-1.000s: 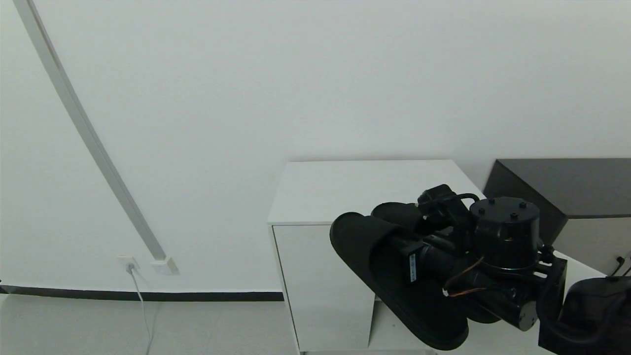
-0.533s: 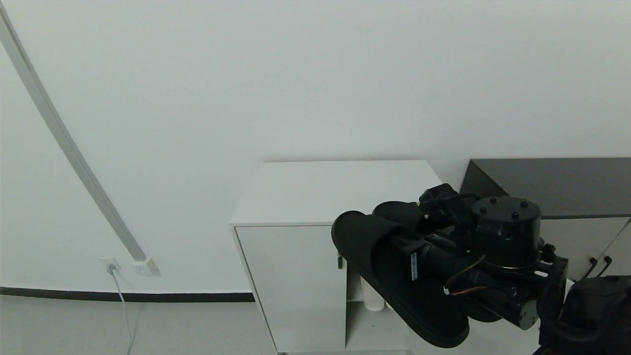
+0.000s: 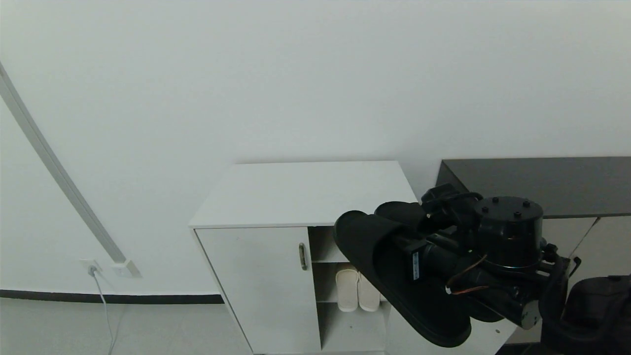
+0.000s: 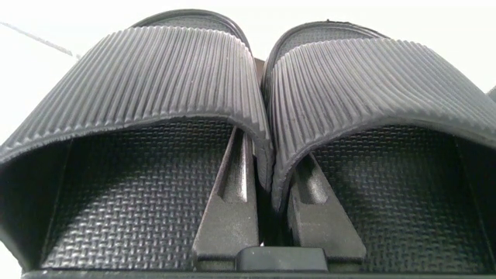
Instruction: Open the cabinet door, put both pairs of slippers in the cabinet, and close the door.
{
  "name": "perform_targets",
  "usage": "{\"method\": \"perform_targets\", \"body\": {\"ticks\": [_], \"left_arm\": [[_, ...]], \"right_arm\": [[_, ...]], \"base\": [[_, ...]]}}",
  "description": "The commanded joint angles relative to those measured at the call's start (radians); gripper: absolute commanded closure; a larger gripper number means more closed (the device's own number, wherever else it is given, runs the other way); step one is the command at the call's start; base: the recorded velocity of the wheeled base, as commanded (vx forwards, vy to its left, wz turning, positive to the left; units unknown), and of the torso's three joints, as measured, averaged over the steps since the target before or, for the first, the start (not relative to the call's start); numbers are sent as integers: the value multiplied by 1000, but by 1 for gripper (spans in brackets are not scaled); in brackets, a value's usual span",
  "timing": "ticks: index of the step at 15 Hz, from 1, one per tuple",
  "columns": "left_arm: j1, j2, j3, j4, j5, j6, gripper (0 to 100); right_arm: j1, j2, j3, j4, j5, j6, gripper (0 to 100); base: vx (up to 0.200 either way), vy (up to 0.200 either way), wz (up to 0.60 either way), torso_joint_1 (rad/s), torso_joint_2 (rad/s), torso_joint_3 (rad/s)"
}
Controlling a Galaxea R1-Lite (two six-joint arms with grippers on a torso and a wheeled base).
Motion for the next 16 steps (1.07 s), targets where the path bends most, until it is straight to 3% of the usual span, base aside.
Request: {"method": "perform_targets", "body": {"ticks": [1, 16], "left_arm": [[-1, 0, 0, 0, 0, -1, 100], [-1, 0, 0, 0, 0, -1, 100]], "right_arm": [[0, 2, -1, -1, 0, 0, 100], [-7, 14, 8, -1, 0, 0, 100]], "base": [[0, 0, 0, 0, 0, 0], [0, 0, 0, -5, 11, 6]]}}
